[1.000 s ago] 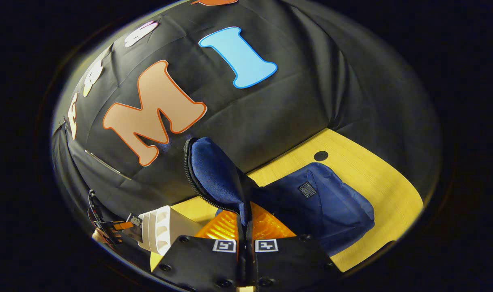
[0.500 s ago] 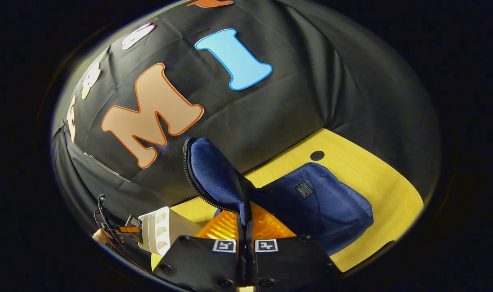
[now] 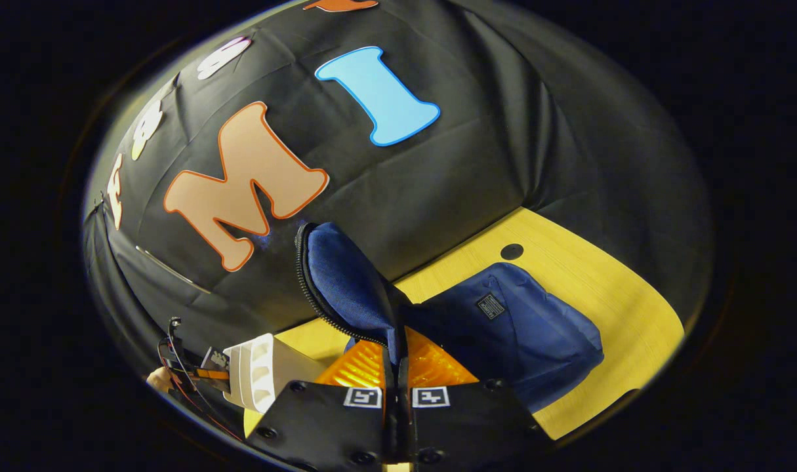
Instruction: Open the schoolbag, grab two books from the bookshelf and put them into the schoolbag.
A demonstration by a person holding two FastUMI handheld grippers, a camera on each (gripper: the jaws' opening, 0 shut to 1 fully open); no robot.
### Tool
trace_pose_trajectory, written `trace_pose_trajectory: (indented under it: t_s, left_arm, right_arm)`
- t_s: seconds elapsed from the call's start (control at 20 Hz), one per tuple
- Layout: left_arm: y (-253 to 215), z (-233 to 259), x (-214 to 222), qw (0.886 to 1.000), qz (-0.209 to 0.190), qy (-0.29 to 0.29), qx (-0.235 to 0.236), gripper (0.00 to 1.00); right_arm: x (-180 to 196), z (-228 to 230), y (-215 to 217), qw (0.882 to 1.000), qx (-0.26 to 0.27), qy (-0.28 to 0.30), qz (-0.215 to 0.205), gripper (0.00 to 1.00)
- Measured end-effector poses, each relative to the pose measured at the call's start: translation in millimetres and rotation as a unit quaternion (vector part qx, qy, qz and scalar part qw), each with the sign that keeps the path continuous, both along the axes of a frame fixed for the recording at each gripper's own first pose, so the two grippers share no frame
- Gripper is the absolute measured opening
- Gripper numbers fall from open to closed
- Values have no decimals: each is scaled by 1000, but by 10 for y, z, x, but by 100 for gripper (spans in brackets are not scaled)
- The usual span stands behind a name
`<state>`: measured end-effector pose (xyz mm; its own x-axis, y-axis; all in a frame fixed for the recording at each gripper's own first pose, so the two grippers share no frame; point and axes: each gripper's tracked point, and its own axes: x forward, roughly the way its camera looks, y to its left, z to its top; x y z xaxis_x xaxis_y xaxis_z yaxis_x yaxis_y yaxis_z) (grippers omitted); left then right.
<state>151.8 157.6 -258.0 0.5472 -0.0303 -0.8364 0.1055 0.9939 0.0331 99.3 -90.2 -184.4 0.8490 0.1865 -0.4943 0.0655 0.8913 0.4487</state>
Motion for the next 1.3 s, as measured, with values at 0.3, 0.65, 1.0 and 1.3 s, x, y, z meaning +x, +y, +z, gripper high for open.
trace_pose_trajectory:
  t_s: [0.3,0.65,1.0,1.3]
  left_arm:
    - [-104,-78,-43,1000,-2,21,-16,43]
    - [-93,-104,-12,1000,-8,23,-18,41]
    - [38,87,21,994,47,20,-92,39]
    - [145,326,11,983,80,12,-168,39]
  right_arm:
    - [-10,-6,-8,1000,0,1,-1,2]
    - [-1,-14,7,1000,-3,4,-2,3]
    - [6,-23,18,1000,-9,8,-1,4]
    - [33,-28,38,1000,-12,9,-2,2]
